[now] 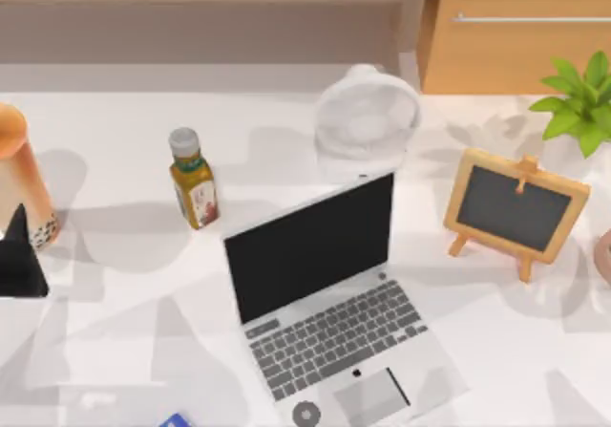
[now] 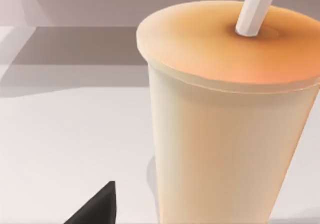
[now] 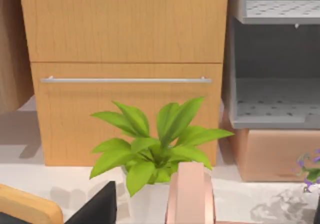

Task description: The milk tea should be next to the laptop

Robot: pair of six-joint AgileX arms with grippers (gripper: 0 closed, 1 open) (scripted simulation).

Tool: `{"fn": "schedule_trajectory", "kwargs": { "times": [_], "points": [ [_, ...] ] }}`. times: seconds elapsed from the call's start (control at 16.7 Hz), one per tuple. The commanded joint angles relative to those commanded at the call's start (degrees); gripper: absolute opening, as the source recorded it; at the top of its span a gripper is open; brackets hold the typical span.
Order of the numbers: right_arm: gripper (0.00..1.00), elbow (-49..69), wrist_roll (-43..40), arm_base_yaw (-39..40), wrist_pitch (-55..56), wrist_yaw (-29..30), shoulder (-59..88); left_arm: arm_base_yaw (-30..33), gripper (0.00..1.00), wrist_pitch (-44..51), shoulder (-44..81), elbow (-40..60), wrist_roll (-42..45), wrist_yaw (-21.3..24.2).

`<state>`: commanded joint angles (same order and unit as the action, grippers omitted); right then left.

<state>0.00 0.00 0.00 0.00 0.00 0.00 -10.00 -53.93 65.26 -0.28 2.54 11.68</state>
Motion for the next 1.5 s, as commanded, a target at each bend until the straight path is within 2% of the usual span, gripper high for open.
{"fn": "schedule_trajectory", "kwargs": {
  "times": [0.54, 1.08, 1.44, 1.5],
  "points": [
    [1.00, 0.0, 0.0, 0.0, 0.0, 0.0, 0.0, 0.2, 1.00, -2.8, 3.8, 1.0, -0.1, -0.1],
    [1.00, 0.0, 0.0, 0.0, 0.0, 0.0, 0.0, 3.8, 1.00, -16.9, 30.5, 13.4, -0.6, -3.2],
    [1.00, 0.0, 0.0, 0.0, 0.0, 0.0, 0.0, 4.3, 1.00, -18.2, 33.1, 14.8, -0.7, -3.6],
    [1.00, 0.0, 0.0, 0.0, 0.0, 0.0, 0.0, 4.3, 0.92, -18.2, 33.1, 14.8, -0.7, -3.6]
  ]
}}
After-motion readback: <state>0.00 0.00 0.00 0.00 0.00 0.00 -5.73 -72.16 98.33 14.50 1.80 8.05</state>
